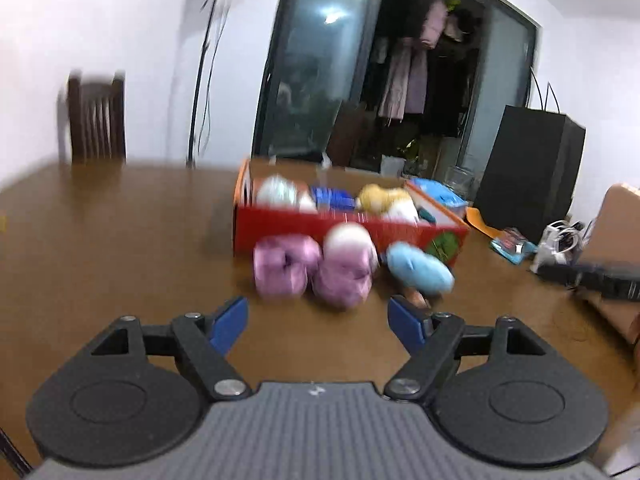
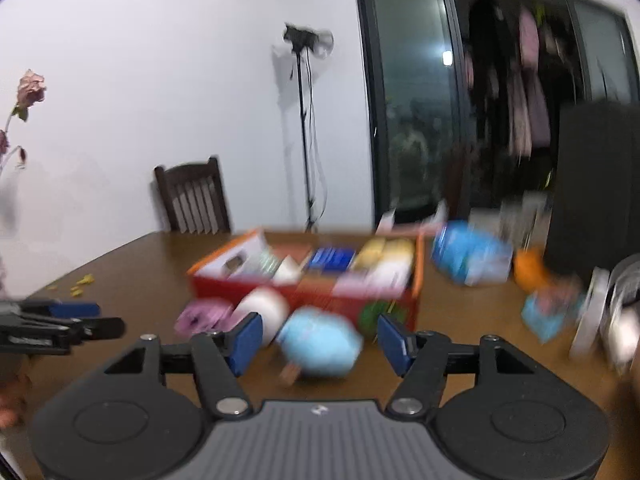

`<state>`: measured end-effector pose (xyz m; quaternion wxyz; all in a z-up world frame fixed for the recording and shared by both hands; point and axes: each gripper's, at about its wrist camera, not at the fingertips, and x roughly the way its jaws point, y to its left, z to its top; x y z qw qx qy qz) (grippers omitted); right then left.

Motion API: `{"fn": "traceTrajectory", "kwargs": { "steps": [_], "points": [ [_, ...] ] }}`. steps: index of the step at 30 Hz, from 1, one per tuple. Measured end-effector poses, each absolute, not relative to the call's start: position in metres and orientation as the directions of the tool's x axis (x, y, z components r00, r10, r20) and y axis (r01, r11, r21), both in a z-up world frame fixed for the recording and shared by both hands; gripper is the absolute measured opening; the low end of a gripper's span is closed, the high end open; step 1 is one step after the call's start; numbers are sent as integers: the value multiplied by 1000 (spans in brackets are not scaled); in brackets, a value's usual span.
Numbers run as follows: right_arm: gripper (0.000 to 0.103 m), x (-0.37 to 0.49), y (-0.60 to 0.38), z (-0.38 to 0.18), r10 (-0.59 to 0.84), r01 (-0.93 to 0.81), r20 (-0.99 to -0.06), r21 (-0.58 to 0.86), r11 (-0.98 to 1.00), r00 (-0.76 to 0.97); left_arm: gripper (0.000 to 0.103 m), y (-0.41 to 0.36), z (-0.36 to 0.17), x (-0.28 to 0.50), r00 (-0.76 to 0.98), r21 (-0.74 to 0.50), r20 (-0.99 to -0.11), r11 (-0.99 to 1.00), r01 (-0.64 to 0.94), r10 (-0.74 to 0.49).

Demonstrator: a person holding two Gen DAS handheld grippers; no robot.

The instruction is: Organize soft objects

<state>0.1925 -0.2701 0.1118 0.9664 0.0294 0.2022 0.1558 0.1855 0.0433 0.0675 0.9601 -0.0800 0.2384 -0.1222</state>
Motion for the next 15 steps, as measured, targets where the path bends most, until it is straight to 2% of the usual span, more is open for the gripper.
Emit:
{"fn": "traceTrajectory", "kwargs": {
  "steps": [3, 5, 7, 10, 12, 14, 15],
  "points": [
    [63, 174, -263, 93, 357, -304, -443, 187, 934, 823, 79, 56, 62, 183, 849, -240, -447, 952, 191, -283],
    [63, 169, -254, 90, 379, -325, -443, 194, 925, 813, 79, 64, 62, 194, 858, -239, -451, 959, 151, -247],
    [63, 173, -244, 91, 388, -338, -434, 191, 922, 813, 78, 70, 62, 208, 857, -266, -443, 952, 154, -263],
    [62, 187, -233, 90, 394, -349, -433, 185, 919, 810, 67, 74, 61, 242, 834, -305, -459, 936, 174, -305],
    [55, 201, -221, 89, 413, -365, -437, 194, 911, 799, 62, 74, 60, 267, 829, -294, -476, 942, 164, -293],
    [52, 223, -211, 87, 423, -375, -443, 197, 906, 790, 62, 74, 59, 292, 832, -282, -480, 947, 153, -277],
    [52, 236, -206, 85, 424, -375, -449, 197, 906, 787, 65, 75, 58, 304, 831, -287, -477, 944, 161, -286]
  ]
}}
